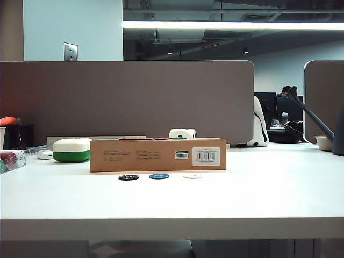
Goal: Push the chip, whose value equals the sum of all the chip values on the rectangular box, forward next to the box.
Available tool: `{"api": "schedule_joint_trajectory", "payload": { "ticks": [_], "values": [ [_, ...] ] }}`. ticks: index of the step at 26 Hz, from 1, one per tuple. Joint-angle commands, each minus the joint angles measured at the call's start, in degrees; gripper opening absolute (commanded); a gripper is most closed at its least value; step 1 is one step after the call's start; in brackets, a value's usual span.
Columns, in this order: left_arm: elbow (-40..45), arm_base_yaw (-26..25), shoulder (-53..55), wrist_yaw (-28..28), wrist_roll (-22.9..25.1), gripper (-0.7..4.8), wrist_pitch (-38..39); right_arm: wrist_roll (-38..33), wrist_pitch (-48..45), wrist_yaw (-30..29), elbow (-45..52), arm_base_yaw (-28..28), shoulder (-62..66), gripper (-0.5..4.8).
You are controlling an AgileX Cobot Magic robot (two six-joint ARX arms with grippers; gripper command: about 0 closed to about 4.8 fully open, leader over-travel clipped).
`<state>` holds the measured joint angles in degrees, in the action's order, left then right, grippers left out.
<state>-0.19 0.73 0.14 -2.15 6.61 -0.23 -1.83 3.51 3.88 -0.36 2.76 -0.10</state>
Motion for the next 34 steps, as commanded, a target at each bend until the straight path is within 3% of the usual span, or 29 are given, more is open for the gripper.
{"api": "schedule_joint_trajectory", "payload": {
  "ticks": [1, 13, 15, 18, 20, 27, 32, 34],
  "values": [
    [-0.2, 0.0, 0.0, -0.5, 1.1, -0.05, -0.7, 0.0, -0.7, 0.0, 0.3, 0.0, 0.0, -0.01],
    [-0.2, 0.0, 0.0, 0.0, 1.1, -0.05, 1.3, 0.0, -0.7, 0.0, 0.3, 0.0, 0.0, -0.01],
    [-0.3, 0.0, 0.0, 2.6, -0.2, -0.05, 0.9, 0.0, -0.7, 0.0, 0.3, 0.0, 0.0, -0.01],
    [-0.5, 0.0, 0.0, 11.4, 0.7, -0.05, -0.8, 0.0, -0.7, 0.0, 0.3, 0.0, 0.0, -0.01],
    [-0.5, 0.0, 0.0, 12.9, 0.9, -0.05, -3.0, 0.0, -0.7, 0.0, 0.3, 0.0, 0.0, -0.01],
    [-5.4, 0.0, 0.0, 7.9, 2.1, -0.05, -6.2, 0.0, -0.7, 0.0, 0.3, 0.0, 0.0, -0.01],
    [-13.8, 0.0, 1.3, 5.7, 8.2, -0.05, -9.2, 0.0, -0.7, 0.0, 0.3, 0.0, 0.0, -0.01],
    [-16.6, 0.0, 3.5, 4.0, 7.9, -0.05, -9.3, 0.0, -0.7, 0.0, 0.3, 0.0, 0.0, -0.01]
  ]
}}
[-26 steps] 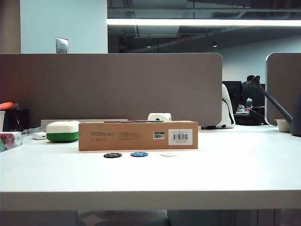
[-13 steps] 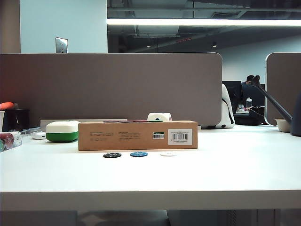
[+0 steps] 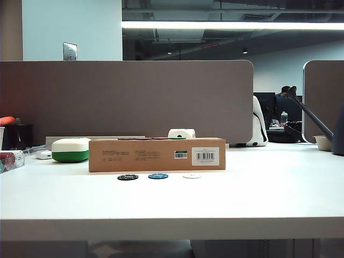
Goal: Push the chip, whose value equals the sum of all the chip values on the rectangular box, forward next to the box.
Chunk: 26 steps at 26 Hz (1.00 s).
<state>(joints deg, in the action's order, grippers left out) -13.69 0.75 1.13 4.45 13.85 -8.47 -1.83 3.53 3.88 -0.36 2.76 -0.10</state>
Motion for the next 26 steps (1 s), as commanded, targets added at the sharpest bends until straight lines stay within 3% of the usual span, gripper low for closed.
{"api": "schedule_joint_trajectory", "payload": {
  "ticks": [1, 8, 12, 17, 20, 26],
  "values": [
    [-5.7, 0.0, 5.6, -3.2, 0.5, -0.05, -1.1, 0.0, -0.7, 0.0, 0.3, 0.0, 0.0, -0.01],
    [-21.6, 0.0, 32.9, 0.4, 0.5, -0.05, -1.2, 0.0, -0.7, 0.0, 0.3, 0.0, 0.0, -0.01],
    [-33.4, 0.5, 48.9, 5.6, -0.5, -0.05, 6.4, 0.0, -0.7, 0.0, 0.3, 0.0, 0.0, -0.01],
    [-48.2, 5.3, 66.6, 4.7, 1.2, -0.05, 18.1, 0.0, -0.6, 0.0, 0.3, 0.0, 0.0, -0.01],
    [-54.0, 7.3, 74.9, 4.7, 4.0, -0.05, 20.6, 0.0, -0.4, 0.1, 0.3, 0.0, 0.0, -0.01],
    [-61.3, 12.0, 88.9, 5.7, 3.9, -0.05, 22.6, 0.0, -0.3, 0.2, 0.3, 0.0, 0.0, -0.01]
  ]
}}
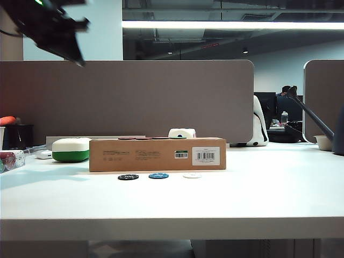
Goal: Push the chip, whose value equals the sum of all the chip values on the rectangular box, forward next to the box.
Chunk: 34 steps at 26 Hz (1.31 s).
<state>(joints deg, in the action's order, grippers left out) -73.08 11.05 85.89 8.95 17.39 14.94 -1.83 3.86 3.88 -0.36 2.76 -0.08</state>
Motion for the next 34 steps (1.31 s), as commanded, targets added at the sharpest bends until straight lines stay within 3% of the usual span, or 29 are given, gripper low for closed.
{"api": "schedule_joint_trajectory", "payload": {
  "ticks": [1, 13, 21, 26, 29, 34],
  "values": [
    [-2.0, 2.3, 5.1, 1.7, 0.4, -0.05, -0.9, 0.0, -0.7, 0.2, 0.3, 0.0, 0.0, -0.01],
    [-2.0, 10.5, 10.2, 4.2, 1.1, -0.05, 0.8, 0.0, -0.6, 0.3, 0.3, 0.0, 0.0, -0.01],
    [-2.0, 10.8, 10.2, 9.2, 0.7, -0.05, 0.9, 0.0, -0.7, 0.3, 0.3, 0.0, 0.0, -0.01],
    [-1.9, 10.8, 10.2, 6.9, 0.7, -0.05, 3.3, 0.0, -0.6, 0.3, 0.3, 0.0, 0.0, -0.01],
    [-1.9, 10.8, 10.2, 5.2, 0.8, -0.05, 9.3, 0.0, -0.7, 0.3, 0.3, 0.0, 0.0, -0.01],
    [-1.9, 10.7, 10.2, 5.2, 0.9, -0.05, 10.4, 0.0, -0.7, 0.3, 0.3, 0.0, 0.0, -0.01]
  ]
}}
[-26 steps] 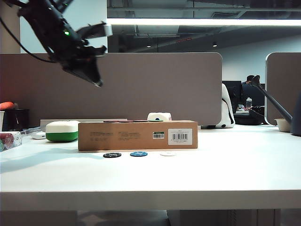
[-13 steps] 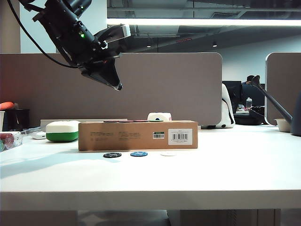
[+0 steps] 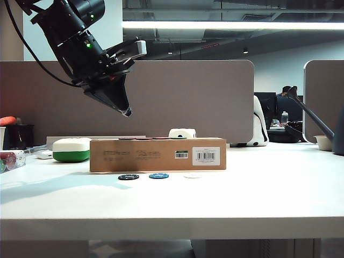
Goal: Push the chip, whose value equals the sum of all the chip values on the rectangular box, forward next to the box.
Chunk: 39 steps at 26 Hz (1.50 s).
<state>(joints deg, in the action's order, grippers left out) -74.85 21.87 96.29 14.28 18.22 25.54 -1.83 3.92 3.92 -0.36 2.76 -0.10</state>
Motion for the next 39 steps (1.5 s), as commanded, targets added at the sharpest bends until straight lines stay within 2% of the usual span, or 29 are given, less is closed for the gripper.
{"api": "schedule_joint_trajectory", "payload": {
  "ticks": [1, 39],
  "values": [
    [-0.2, -0.1, -0.2, -0.2, 0.0, -0.05, -0.3, 0.0, -0.7, 0.2, 0.3, 0.0, 0.0, -0.01],
    [-0.2, -0.2, -0.2, -0.1, 0.4, -0.05, -2.1, 0.0, -1.2, 0.2, 0.3, -0.1, 0.0, -0.01]
  ]
}}
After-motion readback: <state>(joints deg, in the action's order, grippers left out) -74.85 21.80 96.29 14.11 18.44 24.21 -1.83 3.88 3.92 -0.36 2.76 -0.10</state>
